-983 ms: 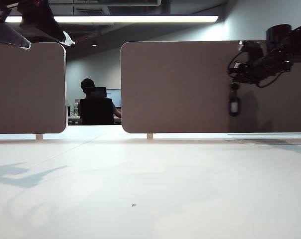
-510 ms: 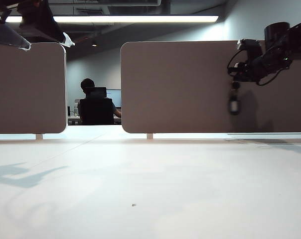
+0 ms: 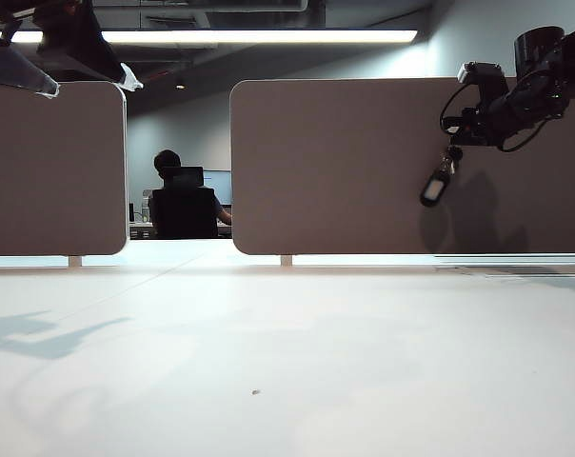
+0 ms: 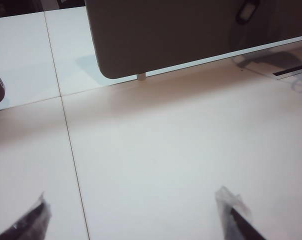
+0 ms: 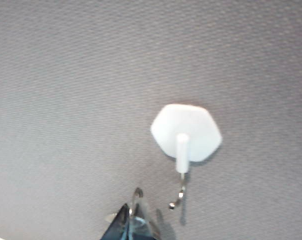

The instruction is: Hang the bunch of keys on the hook.

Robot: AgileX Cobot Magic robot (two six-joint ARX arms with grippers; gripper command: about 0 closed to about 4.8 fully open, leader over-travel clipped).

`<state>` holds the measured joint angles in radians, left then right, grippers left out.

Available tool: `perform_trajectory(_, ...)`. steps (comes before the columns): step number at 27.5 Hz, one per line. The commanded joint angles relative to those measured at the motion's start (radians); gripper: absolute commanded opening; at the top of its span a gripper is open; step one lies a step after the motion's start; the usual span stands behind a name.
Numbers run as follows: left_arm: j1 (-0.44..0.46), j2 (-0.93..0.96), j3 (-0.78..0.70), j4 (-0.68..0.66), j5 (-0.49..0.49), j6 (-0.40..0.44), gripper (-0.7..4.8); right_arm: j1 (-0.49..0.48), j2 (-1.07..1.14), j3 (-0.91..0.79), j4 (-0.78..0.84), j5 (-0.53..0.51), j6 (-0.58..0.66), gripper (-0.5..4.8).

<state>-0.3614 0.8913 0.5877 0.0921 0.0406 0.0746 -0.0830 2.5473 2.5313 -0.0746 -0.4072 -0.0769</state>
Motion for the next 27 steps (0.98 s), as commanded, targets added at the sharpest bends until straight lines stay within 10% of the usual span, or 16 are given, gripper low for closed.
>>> perform_trajectory(1,0.000,-0.002,0.005,0.009,0.000,0.001,4.79,-0.013,-0.016,0.004,0.026,0.012,-0.006,-0.03)
perform_trajectory(27,0.000,-0.002,0.005,0.014,0.000,0.001,4.79,-0.027,-0.029,0.005,0.026,-0.115,-0.001,-0.03)
